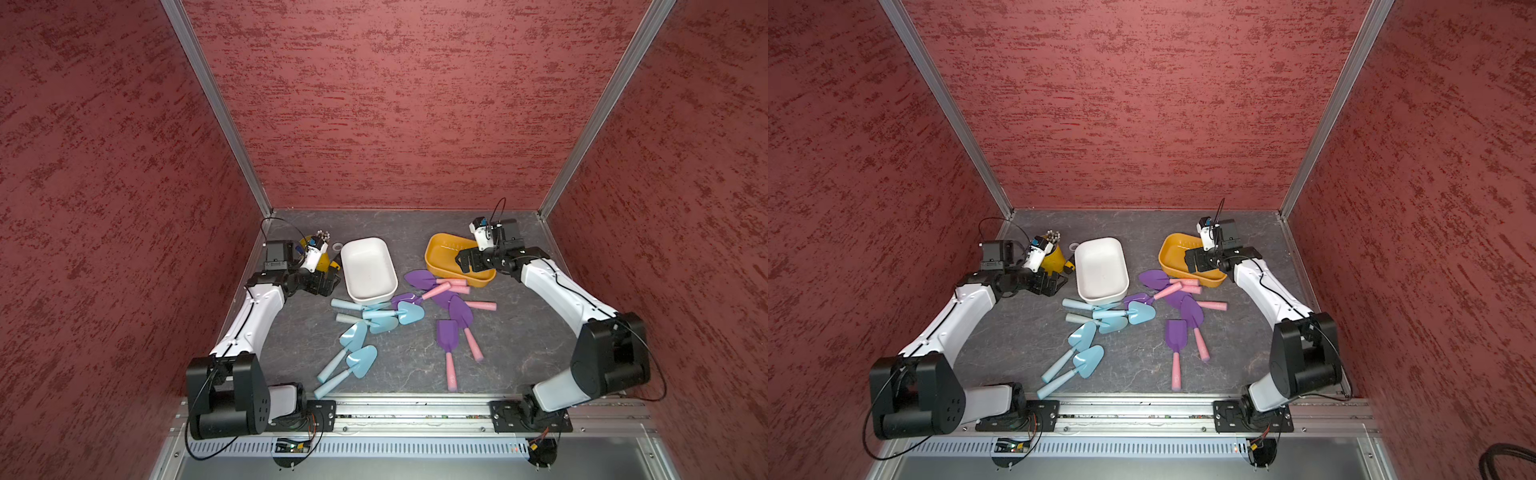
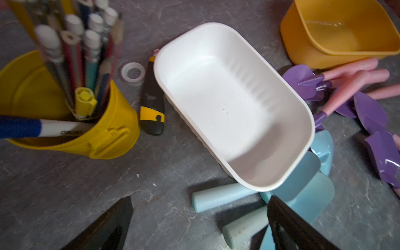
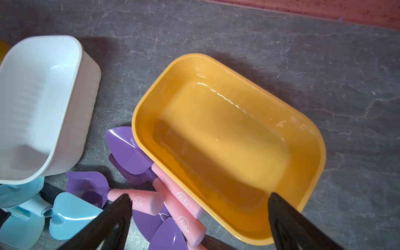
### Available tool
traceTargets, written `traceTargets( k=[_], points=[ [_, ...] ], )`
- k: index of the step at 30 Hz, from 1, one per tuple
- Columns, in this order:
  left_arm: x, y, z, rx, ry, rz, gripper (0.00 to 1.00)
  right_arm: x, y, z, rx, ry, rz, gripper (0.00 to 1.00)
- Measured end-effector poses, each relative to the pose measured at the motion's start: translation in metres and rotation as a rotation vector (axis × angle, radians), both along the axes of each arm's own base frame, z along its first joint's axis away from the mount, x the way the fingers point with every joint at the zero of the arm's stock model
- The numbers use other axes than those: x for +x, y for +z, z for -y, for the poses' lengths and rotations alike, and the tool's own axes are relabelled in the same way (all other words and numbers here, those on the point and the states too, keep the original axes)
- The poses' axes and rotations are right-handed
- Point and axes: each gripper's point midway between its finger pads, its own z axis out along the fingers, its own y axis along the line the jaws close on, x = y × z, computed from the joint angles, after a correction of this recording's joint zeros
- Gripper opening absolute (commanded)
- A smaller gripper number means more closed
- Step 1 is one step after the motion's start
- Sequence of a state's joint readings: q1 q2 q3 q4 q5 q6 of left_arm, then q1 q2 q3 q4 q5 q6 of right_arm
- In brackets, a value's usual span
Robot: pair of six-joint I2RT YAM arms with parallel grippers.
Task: Sort the small shovels by color and place them into the storage box
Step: Adjust the storage box at the center of the board.
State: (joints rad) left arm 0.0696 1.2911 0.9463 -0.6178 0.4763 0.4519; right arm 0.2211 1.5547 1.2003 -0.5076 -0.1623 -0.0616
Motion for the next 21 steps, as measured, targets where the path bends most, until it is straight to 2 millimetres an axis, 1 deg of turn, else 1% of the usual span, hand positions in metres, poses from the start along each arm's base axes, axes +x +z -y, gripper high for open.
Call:
traceTargets(
  k=[2,5,8,12,15,17,21],
  points=[
    [-0.012,0.004,0.012,-0.004,-0.067,-0.036,1.0,0.0,-0.004,-0.002,-0.012,0.017,-0.025,0.92],
    [-0.026,0.014,0.034,-0.015,-0.162,-0.075,1.0,-0.001,-0.005,-0.006,-0.025,0.051,-0.054,0.88],
    [-0.029,0.025,0.058,-0.023,-0.246,-0.092,1.0,-0.001,-0.004,-0.008,-0.035,0.08,-0.072,0.84],
    [-0.022,0.032,0.09,-0.02,-0.341,-0.105,1.0,-0.001,-0.002,-0.012,-0.04,0.116,-0.094,0.79],
    [-0.014,0.032,0.108,-0.024,-0.371,-0.122,1.0,0.001,-0.001,-0.017,-0.046,0.143,-0.105,0.74],
    [-0.01,0.027,0.117,-0.031,-0.375,-0.148,1.0,0.003,-0.004,-0.021,-0.054,0.163,-0.116,0.71],
    [-0.012,0.013,0.124,-0.045,-0.372,-0.206,1.0,0.005,-0.016,-0.03,-0.07,0.197,-0.152,0.65]
  ],
)
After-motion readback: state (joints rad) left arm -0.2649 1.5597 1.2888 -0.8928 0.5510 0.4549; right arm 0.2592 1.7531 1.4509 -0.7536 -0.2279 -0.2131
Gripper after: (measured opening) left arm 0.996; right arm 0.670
